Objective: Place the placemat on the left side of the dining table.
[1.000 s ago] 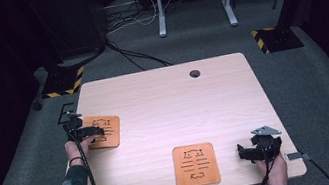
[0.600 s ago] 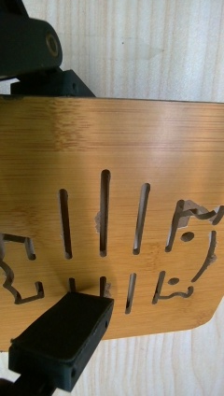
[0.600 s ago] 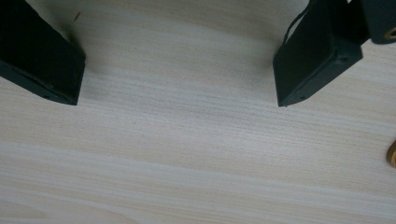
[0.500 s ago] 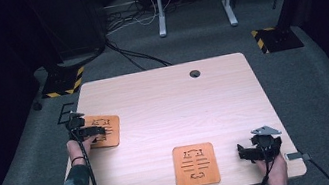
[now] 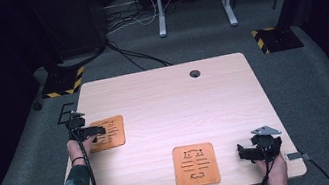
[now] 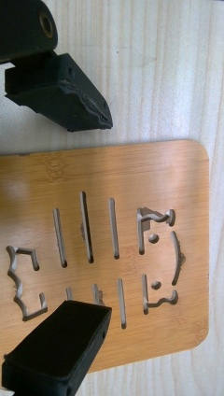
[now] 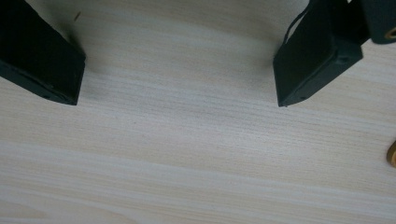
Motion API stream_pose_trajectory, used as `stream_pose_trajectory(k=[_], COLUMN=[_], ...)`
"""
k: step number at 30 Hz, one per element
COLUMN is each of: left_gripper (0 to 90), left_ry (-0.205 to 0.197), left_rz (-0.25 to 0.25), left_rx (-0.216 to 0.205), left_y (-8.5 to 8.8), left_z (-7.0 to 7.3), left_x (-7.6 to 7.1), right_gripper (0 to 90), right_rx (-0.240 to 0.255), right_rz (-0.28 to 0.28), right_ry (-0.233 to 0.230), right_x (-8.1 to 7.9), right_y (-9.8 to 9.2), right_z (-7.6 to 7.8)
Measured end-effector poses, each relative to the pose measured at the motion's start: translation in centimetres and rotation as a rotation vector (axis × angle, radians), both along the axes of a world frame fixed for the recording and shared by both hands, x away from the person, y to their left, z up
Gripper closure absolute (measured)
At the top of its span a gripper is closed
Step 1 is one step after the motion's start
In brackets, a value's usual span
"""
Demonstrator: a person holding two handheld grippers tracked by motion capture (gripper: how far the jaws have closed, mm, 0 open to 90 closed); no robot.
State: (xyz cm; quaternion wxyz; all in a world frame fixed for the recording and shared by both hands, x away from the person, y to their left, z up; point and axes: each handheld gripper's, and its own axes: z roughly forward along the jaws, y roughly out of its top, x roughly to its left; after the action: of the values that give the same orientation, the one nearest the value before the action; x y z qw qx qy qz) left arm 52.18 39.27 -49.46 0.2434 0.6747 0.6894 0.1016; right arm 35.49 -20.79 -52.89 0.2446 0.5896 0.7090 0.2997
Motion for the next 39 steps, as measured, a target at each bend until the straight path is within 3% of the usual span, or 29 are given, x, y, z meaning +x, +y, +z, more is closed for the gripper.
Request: stream_pose_trajectory(k=[7,10,13,17,20,26,33,36,39], left_gripper=[8.5,8.3,6.8,6.9,6.9,7.2,5.9,6.4,6.1], left_ry=[-0.001,-0.003,-0.008,-0.039,-0.051,-0.029,-0.041,-0.041,-0.061], left_rz=[-0.016,-0.022,-0.018,-0.048,-0.045,-0.044,0.01,0.007,0.011], left_rx=[0.054,0.101,0.104,0.203,0.202,0.266,0.241,0.267,0.217], left_y=[-0.3,-0.8,-0.7,-0.7,-0.3,0.4,1.9,2.0,2.0], left_z=[0.2,0.1,0.3,0.4,0.1,-0.9,-1.4,-1.2,-1.2], left_x=[-0.4,-1.1,-2.1,-4.3,-5.9,-7.2,-6.6,-6.5,-6.8], right_gripper=[1.2,1.2,1.2,1.2,1.0,1.0,1.0,1.0,1.0], right_rx=[0.001,0.0,0.004,0.002,0.001,0.0,0.0,0.001,0.001], right_rz=[0.001,0.0,-0.001,-0.001,0.0,0.0,0.0,0.0,0.0], right_ry=[-0.001,0.0,-0.001,0.0,0.0,0.001,0.001,0.001,0.0], right_x=[0.0,0.0,0.0,0.0,0.0,0.0,0.0,0.0,0.0], right_y=[0.0,0.0,0.0,0.0,0.0,0.0,0.0,0.0,0.0], right_z=[0.0,0.0,0.0,0.0,0.0,0.0,0.0,0.0,0.0])
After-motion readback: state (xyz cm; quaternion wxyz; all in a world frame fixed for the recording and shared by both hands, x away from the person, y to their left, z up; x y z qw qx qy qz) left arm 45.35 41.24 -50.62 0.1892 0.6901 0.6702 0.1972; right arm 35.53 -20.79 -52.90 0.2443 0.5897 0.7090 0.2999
